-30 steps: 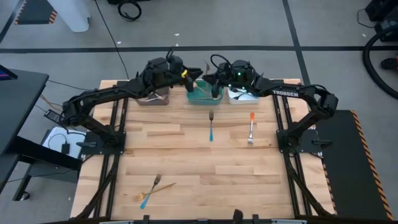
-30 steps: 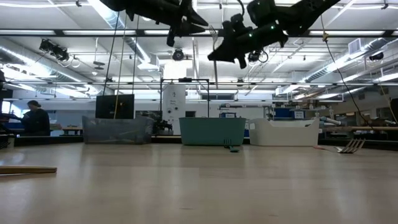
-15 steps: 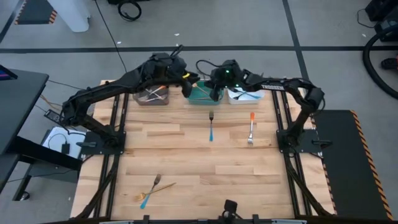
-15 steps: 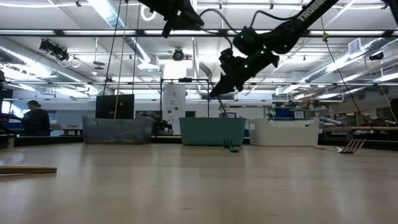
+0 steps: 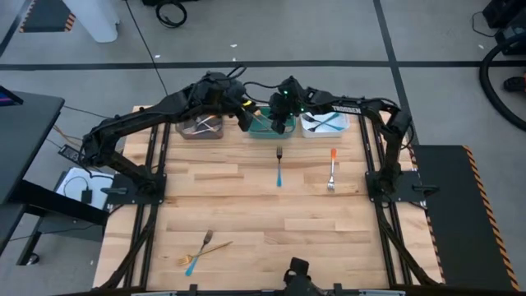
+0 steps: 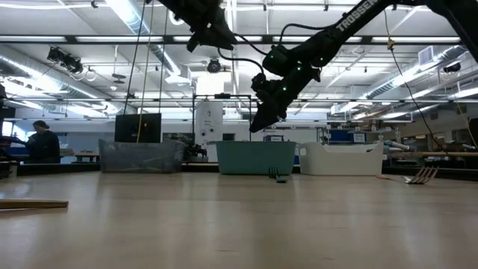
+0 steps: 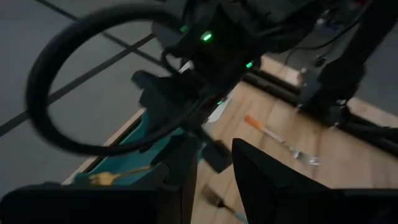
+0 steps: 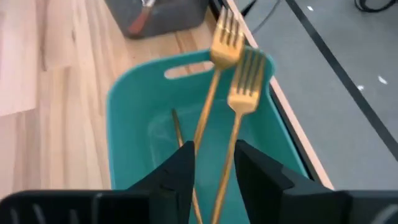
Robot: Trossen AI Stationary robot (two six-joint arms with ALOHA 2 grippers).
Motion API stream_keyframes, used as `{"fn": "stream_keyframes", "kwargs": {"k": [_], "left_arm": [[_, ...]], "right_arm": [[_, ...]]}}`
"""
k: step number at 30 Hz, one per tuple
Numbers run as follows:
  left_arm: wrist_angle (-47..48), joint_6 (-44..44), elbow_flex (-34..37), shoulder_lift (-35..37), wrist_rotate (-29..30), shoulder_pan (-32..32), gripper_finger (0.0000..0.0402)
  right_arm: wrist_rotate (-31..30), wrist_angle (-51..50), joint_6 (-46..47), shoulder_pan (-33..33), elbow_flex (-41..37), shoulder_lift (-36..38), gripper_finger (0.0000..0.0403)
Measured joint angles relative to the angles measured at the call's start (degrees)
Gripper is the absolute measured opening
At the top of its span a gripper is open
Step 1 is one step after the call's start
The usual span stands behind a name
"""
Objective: Sort silverware by color (type)
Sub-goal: Put the blue fork into the white bin
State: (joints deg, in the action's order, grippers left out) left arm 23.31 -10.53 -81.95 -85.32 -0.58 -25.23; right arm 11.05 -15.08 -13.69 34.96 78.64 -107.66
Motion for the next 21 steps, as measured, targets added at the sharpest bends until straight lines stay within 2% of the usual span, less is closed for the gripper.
{"fn": "stream_keyframes", "kwargs": {"k": [5, 12, 18, 21], "left_arm": [[5.1, -0.1, 0.0, 0.0, 1.4, -1.7, 0.0109], [11.3, 2.0, 0.0, 0.6, 1.5, -4.1, 0.0109], [12.9, 5.2, 0.0, 0.9, 1.7, -6.1, 0.0109], [12.8, 6.9, 0.0, 1.5, 1.7, -7.2, 0.0109]], "right_arm": [[-2.4, -1.8, 4.0, -0.3, 0.1, 3.8, 0.0132], [-2.5, -9.6, 24.3, -3.3, 0.1, 11.1, 0.0132], [-2.3, -20.4, 41.2, -8.9, 0.0, 11.3, 0.0132], [-3.1, -21.6, 46.7, -11.6, -2.3, 10.7, 0.0132]]}}
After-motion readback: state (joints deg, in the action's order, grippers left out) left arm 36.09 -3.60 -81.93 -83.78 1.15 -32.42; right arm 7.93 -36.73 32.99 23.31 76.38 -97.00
